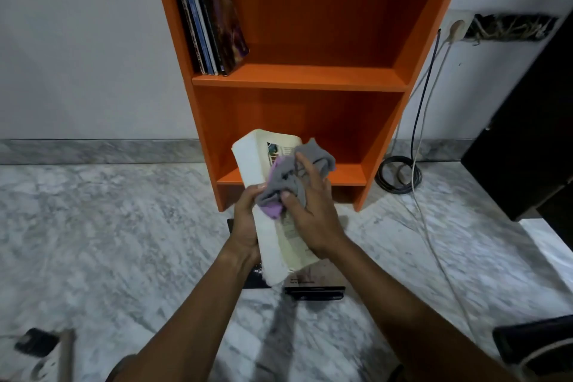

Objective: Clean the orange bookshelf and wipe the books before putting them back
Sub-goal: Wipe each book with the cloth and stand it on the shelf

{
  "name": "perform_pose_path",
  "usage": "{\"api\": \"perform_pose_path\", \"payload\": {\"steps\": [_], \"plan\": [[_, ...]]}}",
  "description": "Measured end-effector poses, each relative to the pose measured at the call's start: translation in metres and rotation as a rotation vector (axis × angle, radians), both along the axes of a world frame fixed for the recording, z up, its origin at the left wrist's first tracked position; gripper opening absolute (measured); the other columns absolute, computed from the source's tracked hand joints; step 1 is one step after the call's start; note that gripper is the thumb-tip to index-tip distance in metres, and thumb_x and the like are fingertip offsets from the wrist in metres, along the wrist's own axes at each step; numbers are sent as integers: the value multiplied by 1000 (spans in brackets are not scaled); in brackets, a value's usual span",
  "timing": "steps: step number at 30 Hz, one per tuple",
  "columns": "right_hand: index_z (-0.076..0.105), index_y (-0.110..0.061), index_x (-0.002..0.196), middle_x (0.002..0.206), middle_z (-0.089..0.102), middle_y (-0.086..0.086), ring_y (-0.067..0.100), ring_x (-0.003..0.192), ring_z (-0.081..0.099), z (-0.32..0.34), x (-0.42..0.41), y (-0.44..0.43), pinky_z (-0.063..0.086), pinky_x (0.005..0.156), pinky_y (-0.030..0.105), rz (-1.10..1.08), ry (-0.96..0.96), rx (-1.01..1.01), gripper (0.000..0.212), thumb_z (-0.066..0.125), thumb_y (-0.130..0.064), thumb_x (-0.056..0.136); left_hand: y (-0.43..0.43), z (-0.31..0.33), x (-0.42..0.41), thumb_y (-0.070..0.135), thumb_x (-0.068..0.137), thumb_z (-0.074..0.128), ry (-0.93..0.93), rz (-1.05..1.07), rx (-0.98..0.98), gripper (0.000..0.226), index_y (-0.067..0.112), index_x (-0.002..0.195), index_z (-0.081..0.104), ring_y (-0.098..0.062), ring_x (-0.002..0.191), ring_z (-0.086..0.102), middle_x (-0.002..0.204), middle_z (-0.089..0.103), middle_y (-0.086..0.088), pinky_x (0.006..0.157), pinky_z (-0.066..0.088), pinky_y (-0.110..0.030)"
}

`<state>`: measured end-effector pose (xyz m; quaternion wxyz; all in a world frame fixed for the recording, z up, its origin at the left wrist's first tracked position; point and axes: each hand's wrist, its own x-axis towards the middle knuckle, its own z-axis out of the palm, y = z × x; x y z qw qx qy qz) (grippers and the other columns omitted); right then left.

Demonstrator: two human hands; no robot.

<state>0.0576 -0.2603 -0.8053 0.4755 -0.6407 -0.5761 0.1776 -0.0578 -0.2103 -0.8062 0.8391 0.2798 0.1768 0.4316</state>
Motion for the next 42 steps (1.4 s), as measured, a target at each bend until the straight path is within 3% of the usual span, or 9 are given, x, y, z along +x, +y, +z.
{"api": "perform_pose_path", "payload": {"steps": [3,6,10,17,24,28,33,37,42], "plan": [[28,-51,150,163,26,-10,22,147,32,9,12,20,36,116,52,-92,-59,-4,55,45,-53,97,-11,-5,-2,23,61,73,57,-91,-2,29,13,87,83,-30,75,68,83,74,-15,72,59,-38],[50,-35,143,153,44,-4,19,135,49,14,23,39,45,107,45,-163,139,-95,47,56,-45,98,-12,-10,-4,29,46,84,44,-94,0,63,12,107,79,-35,89,69,104,73,-18,85,55,-46],[65,-20,86,65,64,-1,19,58,60,16,32,27,47,59,36,-186,481,-305,35,55,-50,102,2,-3,-6,30,49,84,-29,-29,86,75,12,121,73,-39,101,68,119,69,-20,88,56,-52],[66,-11,126,123,72,16,42,113,66,10,50,10,45,109,61,32,889,-471,26,56,-21,104,33,19,-24,41,72,59,72,80,49,52,18,117,69,-32,92,70,106,74,-13,79,58,-43],[66,-8,119,101,72,14,36,84,67,25,52,13,55,86,52,-7,1023,-316,21,58,-11,99,48,53,-25,44,104,44,509,136,318,36,24,108,74,-29,101,74,109,77,-9,84,60,-45],[71,-4,98,81,73,4,18,69,68,40,40,16,58,68,34,-121,837,-23,14,65,6,92,53,39,-23,77,88,46,996,419,299,57,33,114,69,-25,100,72,112,75,-1,89,58,-44],[48,-18,61,51,49,-13,6,47,39,37,29,15,34,52,24,-201,400,230,40,74,1,85,22,64,-10,40,96,55,1036,1094,469,22,29,113,65,-15,104,65,113,69,10,88,53,-32],[53,-21,72,64,50,-13,7,54,45,33,16,14,33,52,15,-360,11,378,23,74,-15,81,10,83,7,49,91,68,993,546,559,32,26,114,63,2,86,63,105,65,15,61,45,-8],[65,-11,99,86,64,1,16,75,55,12,-11,11,49,61,25,-225,-343,445,27,69,-15,73,30,94,4,47,66,86,762,280,90,43,17,95,72,-28,80,76,88,79,-7,69,63,-47]]}}
